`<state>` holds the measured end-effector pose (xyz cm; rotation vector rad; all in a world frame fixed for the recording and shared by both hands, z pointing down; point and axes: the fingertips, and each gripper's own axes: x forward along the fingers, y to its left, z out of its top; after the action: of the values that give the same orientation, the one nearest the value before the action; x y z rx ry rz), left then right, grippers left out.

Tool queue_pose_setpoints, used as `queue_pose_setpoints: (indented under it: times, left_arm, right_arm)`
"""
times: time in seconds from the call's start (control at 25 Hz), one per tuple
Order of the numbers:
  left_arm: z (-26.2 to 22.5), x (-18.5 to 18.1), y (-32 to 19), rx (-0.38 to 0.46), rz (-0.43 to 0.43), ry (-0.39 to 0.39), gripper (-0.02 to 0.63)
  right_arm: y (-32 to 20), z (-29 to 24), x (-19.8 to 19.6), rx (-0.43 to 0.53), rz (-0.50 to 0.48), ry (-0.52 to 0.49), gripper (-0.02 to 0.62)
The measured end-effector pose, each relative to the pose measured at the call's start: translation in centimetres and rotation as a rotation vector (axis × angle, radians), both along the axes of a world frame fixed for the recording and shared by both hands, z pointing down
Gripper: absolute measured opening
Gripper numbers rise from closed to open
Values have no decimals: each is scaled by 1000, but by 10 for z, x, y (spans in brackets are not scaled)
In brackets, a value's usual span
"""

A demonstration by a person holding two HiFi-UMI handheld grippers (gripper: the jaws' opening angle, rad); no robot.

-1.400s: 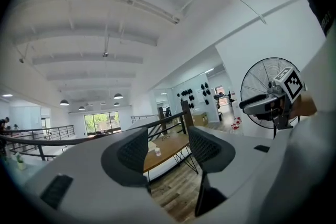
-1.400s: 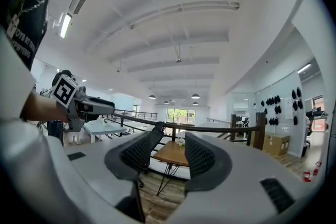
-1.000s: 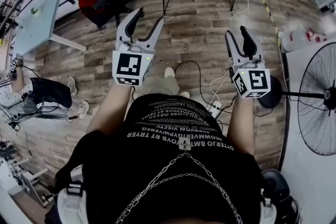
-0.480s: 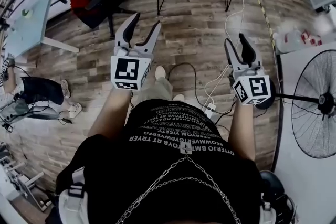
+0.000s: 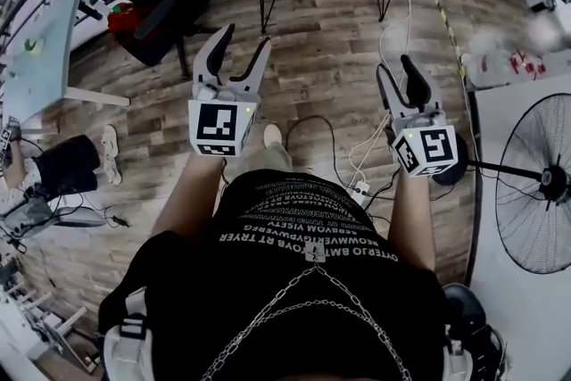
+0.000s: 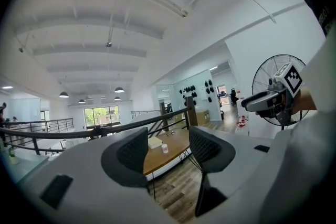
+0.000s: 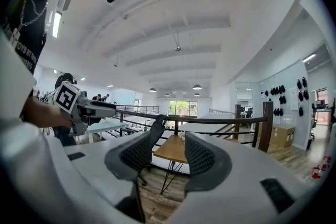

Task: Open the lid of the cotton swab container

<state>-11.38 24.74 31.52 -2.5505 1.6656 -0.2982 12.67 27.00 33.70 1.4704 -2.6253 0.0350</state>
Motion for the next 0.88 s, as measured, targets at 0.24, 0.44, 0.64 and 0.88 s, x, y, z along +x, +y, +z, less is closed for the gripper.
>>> queue_pose_setpoints:
  times: [0.24, 0.44, 0.64, 0.88]
  left_arm:
    - [6, -18, -45, -14, 18, -8, 247]
    - [10, -37, -77, -9, 22, -31, 247]
    - [10, -60, -102, -12, 37, -7, 247]
    - [14, -78, -127, 6, 28, -22, 250]
  right_arm:
    - [-44, -2, -18, 1, 14, -8, 189]
    - [-76, -1, -33, -6, 35, -16, 189]
    - [-94, -4, -64, -6, 22, -9, 190]
    - [-105, -12, -74, -9, 60, 14, 193]
